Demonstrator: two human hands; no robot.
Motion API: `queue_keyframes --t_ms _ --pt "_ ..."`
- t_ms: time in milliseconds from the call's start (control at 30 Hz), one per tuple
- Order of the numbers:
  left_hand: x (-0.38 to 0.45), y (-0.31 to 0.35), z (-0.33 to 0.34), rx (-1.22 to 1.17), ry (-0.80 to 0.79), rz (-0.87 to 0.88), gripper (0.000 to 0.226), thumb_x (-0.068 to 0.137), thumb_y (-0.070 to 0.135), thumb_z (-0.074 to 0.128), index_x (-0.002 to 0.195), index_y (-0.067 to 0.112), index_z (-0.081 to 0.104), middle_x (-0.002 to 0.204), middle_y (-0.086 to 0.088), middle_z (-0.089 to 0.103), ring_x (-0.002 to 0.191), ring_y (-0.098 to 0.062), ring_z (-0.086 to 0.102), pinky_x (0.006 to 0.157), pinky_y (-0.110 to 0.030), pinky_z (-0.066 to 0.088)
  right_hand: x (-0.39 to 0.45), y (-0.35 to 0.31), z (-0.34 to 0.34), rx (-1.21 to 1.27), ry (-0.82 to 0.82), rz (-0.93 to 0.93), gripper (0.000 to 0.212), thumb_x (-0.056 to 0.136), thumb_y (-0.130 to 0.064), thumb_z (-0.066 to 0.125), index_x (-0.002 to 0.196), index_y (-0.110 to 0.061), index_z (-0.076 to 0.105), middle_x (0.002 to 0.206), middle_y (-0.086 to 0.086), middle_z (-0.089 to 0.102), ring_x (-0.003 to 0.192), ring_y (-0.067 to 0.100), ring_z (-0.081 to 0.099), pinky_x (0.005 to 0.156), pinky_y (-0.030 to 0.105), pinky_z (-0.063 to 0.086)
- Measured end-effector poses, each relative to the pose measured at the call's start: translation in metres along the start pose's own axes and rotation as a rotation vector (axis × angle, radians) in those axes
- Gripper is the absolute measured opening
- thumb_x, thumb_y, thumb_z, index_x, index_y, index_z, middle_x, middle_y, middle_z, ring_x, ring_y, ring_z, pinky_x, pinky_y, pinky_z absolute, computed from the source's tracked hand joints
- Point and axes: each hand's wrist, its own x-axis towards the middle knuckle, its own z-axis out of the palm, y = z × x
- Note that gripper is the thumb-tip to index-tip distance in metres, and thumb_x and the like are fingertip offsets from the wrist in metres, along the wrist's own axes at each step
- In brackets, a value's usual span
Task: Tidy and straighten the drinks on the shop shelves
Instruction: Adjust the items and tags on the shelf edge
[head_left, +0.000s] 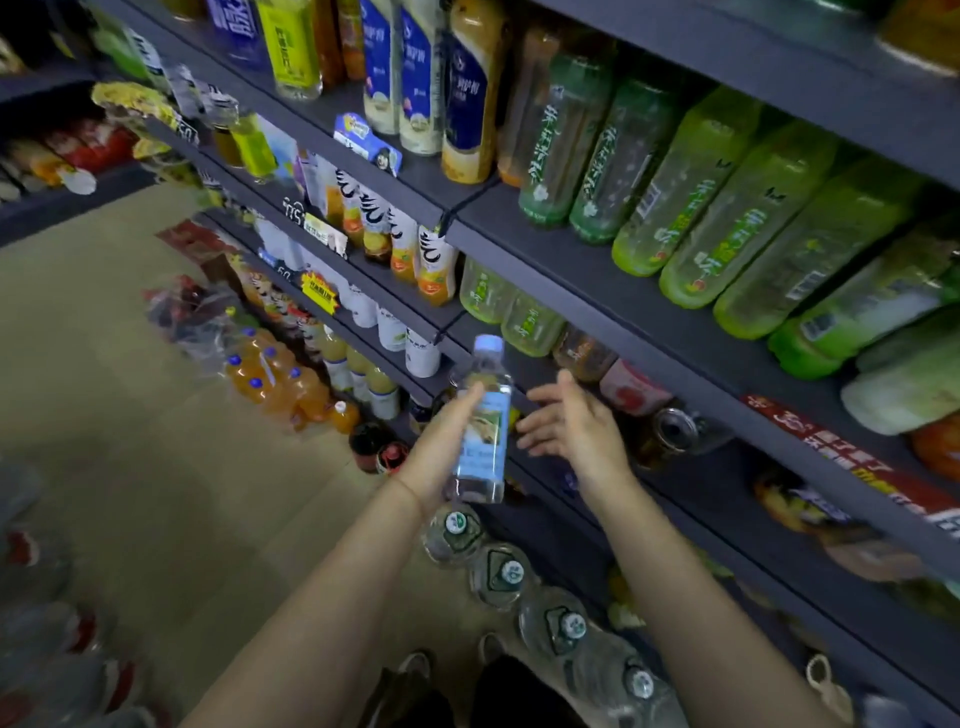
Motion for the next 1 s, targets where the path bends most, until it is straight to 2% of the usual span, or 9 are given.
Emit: queue_keyframes --t_ms 100,300,400,467,533,633,800,900,1000 --pt "-0.012 -0.003 -0.013 -0.237 -0.041 -0.054 0.046 0.096 0.055 0.044 0.089 0.014 0.065 0.069 -0.006 0.064 0.057 -0.02 0.063 0.057 -0.029 0.055 -0.025 -0.004 0.007 -0.013 0.011 -0.002 0.034 0.105 -0.03 0.042 0.091 -0.008 0.065 0.067 0.012 0.066 0.05 0.021 0.06 0.047 0.028 0.047" --pt "-0.039 -0.009 -0.01 -0.258 -0.084 -0.057 0.046 0.093 0.059 0.048 0.09 0.016 0.064 0.074 -0.005 0.065 0.064 -0.019 0.063 0.064 -0.031 0.051 -0.074 0.003 0.014 -0.101 -0.018 -0.027 0.018 0.1 -0.016 0.051 0.093 -0.008 0.065 0.074 0.009 0.066 0.059 0.017 0.06 0.053 0.028 0.047" --pt "-0.052 -0.013 0.007 -0.258 -0.164 -0.027 0.049 0.088 0.059 0.054 0.105 0.015 0.067 0.086 -0.007 0.069 0.073 -0.02 0.067 0.067 -0.033 0.056 -0.094 0.005 0.001 -0.17 -0.039 -0.092 0.009 0.097 -0.019 0.059 0.091 -0.024 0.064 0.082 -0.006 0.066 0.068 0.006 0.062 0.059 0.024 0.052" --pt "-0.063 -0.016 0.03 -0.261 -0.191 -0.001 0.059 0.082 0.058 0.059 0.12 0.013 0.064 0.097 -0.012 0.068 0.078 -0.022 0.069 0.069 -0.034 0.058 -0.108 0.008 -0.017 -0.188 -0.06 -0.133 0.01 0.092 -0.023 0.067 0.099 -0.028 0.06 0.095 -0.008 0.067 0.086 0.006 0.065 0.075 0.026 0.056" --pt "-0.081 -0.022 0.064 -0.228 -0.223 0.026 0.063 0.084 0.056 0.058 0.128 0.01 0.061 0.11 -0.017 0.067 0.084 -0.023 0.07 0.071 -0.035 0.059 -0.128 0.013 -0.045 -0.204 -0.057 -0.18 0.032 0.087 -0.027 0.074 0.113 -0.025 0.057 0.108 -0.008 0.068 0.098 0.006 0.067 0.088 0.029 0.056" --pt "-0.117 -0.036 0.13 -0.224 -0.332 0.064 0.065 0.086 0.051 0.056 0.135 0.008 0.056 0.116 -0.018 0.065 0.087 -0.025 0.07 0.074 -0.036 0.059 -0.172 0.013 -0.104 -0.218 0.028 -0.281 0.054 0.081 -0.026 0.079 0.127 -0.024 0.051 0.115 -0.009 0.068 0.1 0.005 0.067 0.085 0.029 0.057" --pt "-0.217 -0.065 0.268 -0.173 -0.577 0.227 0.041 0.084 0.032 0.056 0.121 0.014 0.061 0.101 -0.01 0.073 0.088 -0.021 0.072 0.077 -0.034 0.06 -0.276 0.003 -0.236 -0.194 0.23 -0.459 0.056 0.078 -0.03 0.082 0.125 -0.025 0.052 0.11 -0.008 0.069 0.096 0.007 0.068 0.083 0.037 0.059" --pt "-0.274 -0.078 0.352 -0.08 -0.699 0.313 0.046 0.088 0.03 0.056 0.13 0.011 0.056 0.108 -0.009 0.071 0.095 -0.022 0.071 0.08 -0.034 0.06 -0.339 -0.004 -0.32 -0.228 0.351 -0.562 0.061 0.076 -0.041 0.08 0.128 -0.028 0.051 0.109 -0.009 0.069 0.096 0.008 0.069 0.081 0.041 0.059" --pt "-0.33 -0.091 0.431 0.046 -0.754 0.382 0.041 0.096 0.024 0.052 0.134 0.008 0.053 0.11 -0.011 0.07 0.094 -0.022 0.07 0.081 -0.034 0.059 -0.393 -0.006 -0.396 -0.188 0.476 -0.632 0.054 0.078 -0.027 0.081 0.125 -0.022 0.055 0.106 -0.006 0.071 0.093 0.007 0.07 0.082 0.039 0.059"
